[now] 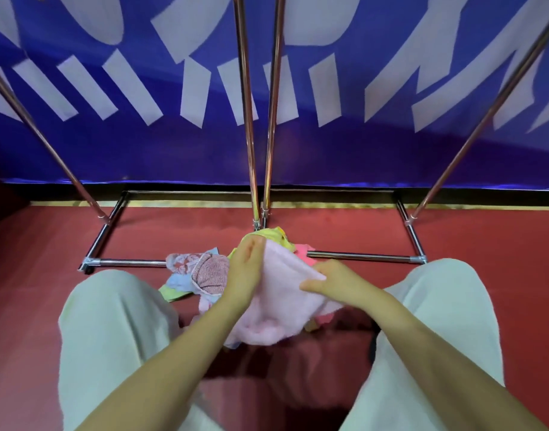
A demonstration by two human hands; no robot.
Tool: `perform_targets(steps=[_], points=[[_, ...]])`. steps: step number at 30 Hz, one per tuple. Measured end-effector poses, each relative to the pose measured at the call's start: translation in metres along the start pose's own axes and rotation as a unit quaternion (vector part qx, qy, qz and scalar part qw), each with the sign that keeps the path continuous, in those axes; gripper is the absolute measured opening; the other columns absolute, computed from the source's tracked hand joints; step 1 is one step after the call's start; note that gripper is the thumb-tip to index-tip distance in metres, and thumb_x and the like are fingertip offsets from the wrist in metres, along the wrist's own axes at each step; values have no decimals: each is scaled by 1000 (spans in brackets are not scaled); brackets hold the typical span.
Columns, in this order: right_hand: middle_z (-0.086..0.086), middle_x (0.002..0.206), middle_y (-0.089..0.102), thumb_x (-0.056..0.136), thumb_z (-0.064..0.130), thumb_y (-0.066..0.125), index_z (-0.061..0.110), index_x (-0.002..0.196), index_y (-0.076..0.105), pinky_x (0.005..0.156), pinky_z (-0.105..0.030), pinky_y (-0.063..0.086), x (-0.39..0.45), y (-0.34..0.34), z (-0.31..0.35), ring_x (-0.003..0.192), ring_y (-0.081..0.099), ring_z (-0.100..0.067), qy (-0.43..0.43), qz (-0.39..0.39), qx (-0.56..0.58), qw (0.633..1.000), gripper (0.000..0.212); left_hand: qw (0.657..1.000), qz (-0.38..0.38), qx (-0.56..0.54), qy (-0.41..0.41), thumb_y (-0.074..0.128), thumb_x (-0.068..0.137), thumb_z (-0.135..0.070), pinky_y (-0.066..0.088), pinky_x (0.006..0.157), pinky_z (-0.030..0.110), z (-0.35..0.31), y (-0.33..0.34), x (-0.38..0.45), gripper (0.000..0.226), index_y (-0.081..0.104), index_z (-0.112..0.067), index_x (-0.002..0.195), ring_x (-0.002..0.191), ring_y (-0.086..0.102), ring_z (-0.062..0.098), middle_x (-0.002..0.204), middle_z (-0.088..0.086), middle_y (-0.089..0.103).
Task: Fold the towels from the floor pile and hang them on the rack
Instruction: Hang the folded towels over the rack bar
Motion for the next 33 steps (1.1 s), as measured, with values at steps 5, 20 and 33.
perform_targets(steps=[5, 20, 33], points=[[-2, 66, 46, 87, 18, 66, 15, 63, 53, 61, -30, 28, 14, -3, -2, 65, 40, -13, 30, -73, 146, 986, 28, 971, -203, -76, -98, 48, 99, -20, 40, 73, 29, 29, -58, 3, 18, 62, -13, 89, 84, 46, 13, 79, -9, 51], [5, 80, 52, 98, 12, 46, 2, 93, 58, 63, -8, 35, 14, 6, 57, 70, 47, -2, -61, -165, 187, 966, 17, 972, 4, -147, -182, 42, 99, -11, 51, 74, 27, 52, -21, -33, 31, 54, -20, 126, 86, 65, 21, 102, 4, 71], [15, 93, 63, 94, 10, 53, 19, 95, 62, 76, -5, 39, 9, 28, 64, 86, 55, 13, -103, -121, 199, 967, 12, 988, 22, -106, -111, 60, 91, -36, 45, 90, 38, 40, -11, -34, 22, 75, -21, 96, 94, 61, 16, 97, 5, 70]])
Point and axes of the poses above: each hand's wrist, its own x-axis towards the middle knuckle, its own y-axis out of the palm, z = x × y, the point moved 7 cm from there along x, towards the middle knuckle
